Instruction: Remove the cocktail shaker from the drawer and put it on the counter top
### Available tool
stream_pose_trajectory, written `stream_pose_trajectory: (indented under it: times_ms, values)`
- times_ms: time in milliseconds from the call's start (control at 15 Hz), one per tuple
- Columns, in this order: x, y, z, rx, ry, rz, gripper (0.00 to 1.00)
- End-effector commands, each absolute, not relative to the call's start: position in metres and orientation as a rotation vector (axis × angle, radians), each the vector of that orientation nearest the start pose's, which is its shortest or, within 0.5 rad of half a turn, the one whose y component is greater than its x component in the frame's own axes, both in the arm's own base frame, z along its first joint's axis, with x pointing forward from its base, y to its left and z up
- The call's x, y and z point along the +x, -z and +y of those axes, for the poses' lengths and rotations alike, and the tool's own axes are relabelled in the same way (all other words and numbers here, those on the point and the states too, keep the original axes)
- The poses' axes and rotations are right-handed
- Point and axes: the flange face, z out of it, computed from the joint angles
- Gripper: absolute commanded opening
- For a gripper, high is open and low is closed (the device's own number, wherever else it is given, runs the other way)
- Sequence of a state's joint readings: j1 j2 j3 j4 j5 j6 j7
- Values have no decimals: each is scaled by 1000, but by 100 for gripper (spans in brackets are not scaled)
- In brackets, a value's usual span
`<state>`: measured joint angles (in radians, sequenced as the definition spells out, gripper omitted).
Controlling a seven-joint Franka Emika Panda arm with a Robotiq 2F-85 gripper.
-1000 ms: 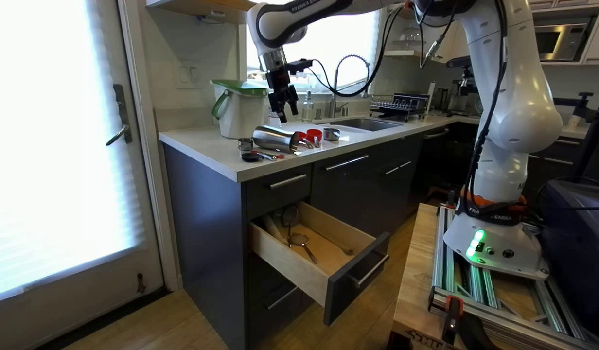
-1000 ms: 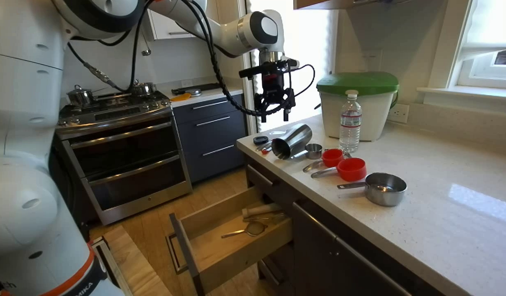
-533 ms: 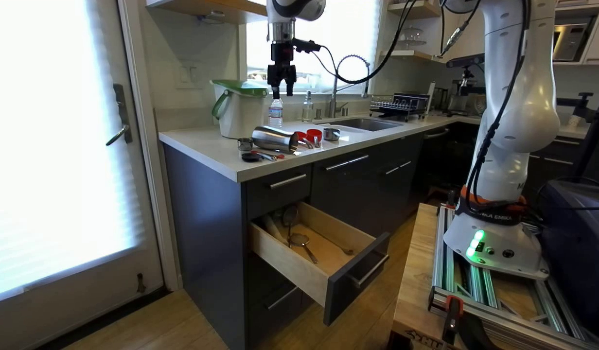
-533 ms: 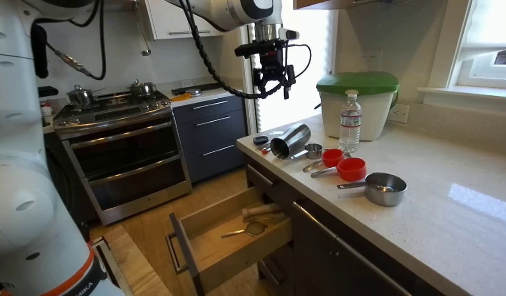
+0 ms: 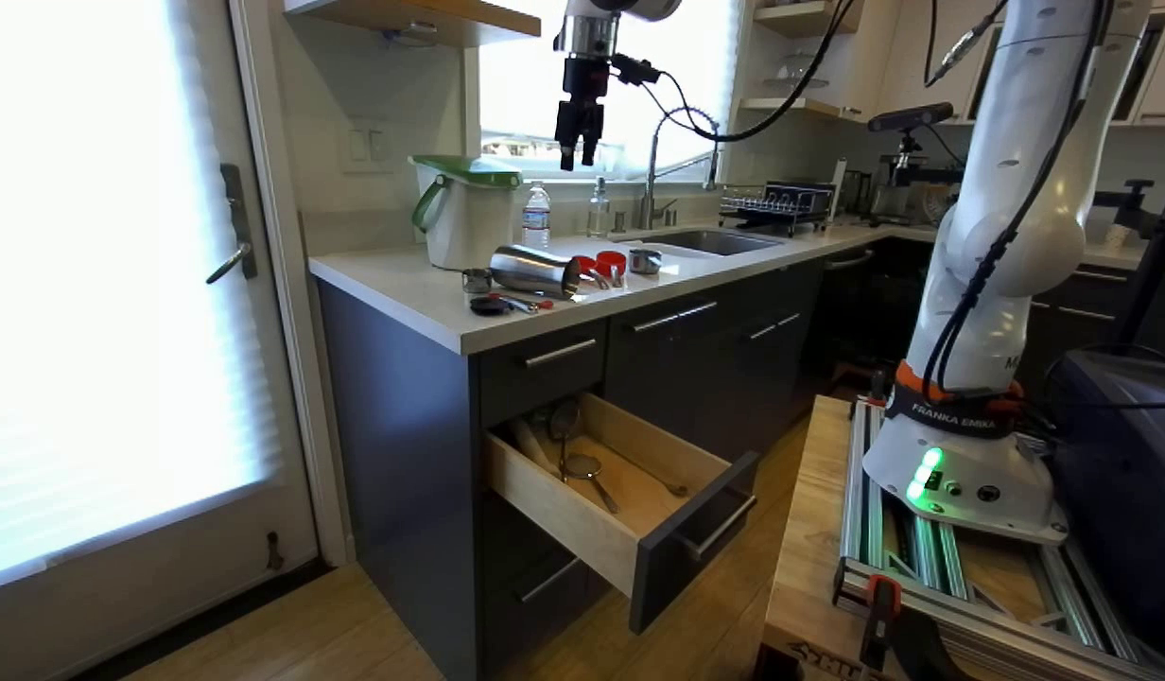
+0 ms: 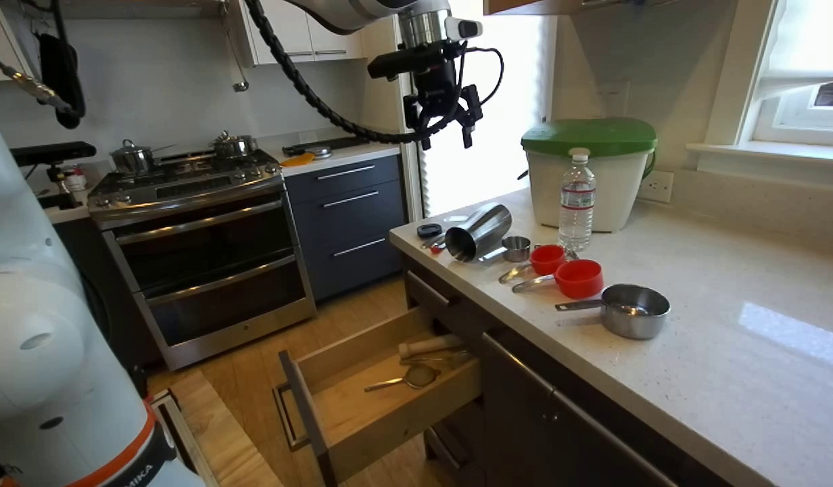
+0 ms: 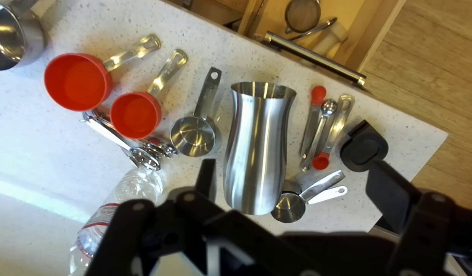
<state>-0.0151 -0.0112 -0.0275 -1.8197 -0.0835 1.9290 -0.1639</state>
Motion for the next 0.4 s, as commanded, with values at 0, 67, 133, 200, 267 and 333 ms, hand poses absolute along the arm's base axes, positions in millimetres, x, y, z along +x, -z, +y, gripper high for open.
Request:
stream_pose_trajectory:
  times_ms: [0, 67, 133, 200, 267, 333]
  values:
    - [524, -544, -47, -3214, 112, -307, 100]
    - [553, -546, -39, -3218, 149, -259, 100]
    - [544, -547, -43, -3216, 141, -273, 100]
    - [538, -548, -46, -3215, 138, -279, 100]
    - [534, -548, -47, -3215, 137, -281, 100]
    - [532, -548, -46, -3215, 137, -282, 100]
